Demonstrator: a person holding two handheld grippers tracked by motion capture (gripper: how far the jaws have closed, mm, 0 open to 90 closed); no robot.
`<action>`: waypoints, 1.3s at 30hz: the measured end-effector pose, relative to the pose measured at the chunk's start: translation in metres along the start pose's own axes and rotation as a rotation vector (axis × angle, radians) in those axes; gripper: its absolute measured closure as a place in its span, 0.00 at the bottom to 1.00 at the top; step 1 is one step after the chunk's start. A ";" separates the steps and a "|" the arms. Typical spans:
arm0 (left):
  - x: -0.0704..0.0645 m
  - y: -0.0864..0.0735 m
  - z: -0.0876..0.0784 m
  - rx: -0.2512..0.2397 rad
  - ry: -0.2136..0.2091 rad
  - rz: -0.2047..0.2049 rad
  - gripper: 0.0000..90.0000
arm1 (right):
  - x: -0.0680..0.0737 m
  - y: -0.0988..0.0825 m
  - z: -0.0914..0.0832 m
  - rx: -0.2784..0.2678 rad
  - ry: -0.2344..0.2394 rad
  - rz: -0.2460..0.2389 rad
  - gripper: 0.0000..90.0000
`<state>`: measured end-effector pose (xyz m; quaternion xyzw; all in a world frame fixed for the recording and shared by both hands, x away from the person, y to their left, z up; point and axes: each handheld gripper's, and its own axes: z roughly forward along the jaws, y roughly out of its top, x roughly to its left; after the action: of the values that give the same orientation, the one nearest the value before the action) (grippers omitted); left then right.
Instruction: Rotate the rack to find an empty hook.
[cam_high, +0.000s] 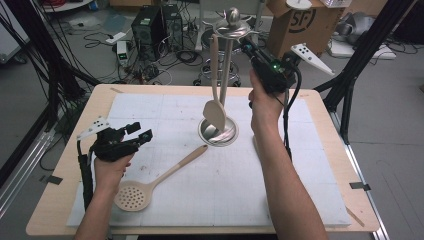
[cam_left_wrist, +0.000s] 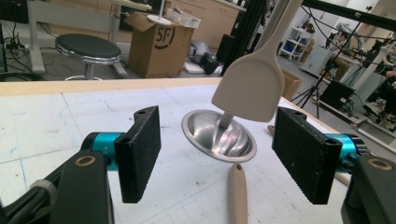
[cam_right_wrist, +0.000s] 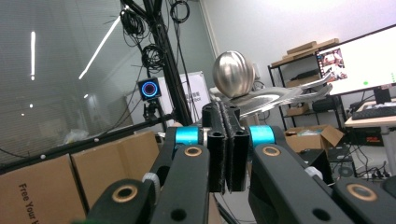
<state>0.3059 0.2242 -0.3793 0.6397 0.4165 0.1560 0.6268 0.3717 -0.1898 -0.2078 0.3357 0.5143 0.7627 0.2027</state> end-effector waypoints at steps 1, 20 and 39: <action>0.000 0.000 0.000 -0.001 0.001 -0.002 0.37 | 0.002 0.000 0.000 0.000 0.002 -0.001 0.99; 0.000 -0.001 0.001 0.009 0.016 0.000 0.38 | 0.018 -0.009 0.013 0.025 0.036 -0.024 0.99; 0.002 0.000 -0.003 -0.005 0.019 -0.006 0.39 | -0.035 0.004 -0.011 -0.051 -0.063 0.096 0.99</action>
<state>0.3047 0.2276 -0.3791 0.6352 0.4240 0.1611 0.6251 0.3884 -0.2211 -0.2169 0.3787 0.4712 0.7735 0.1904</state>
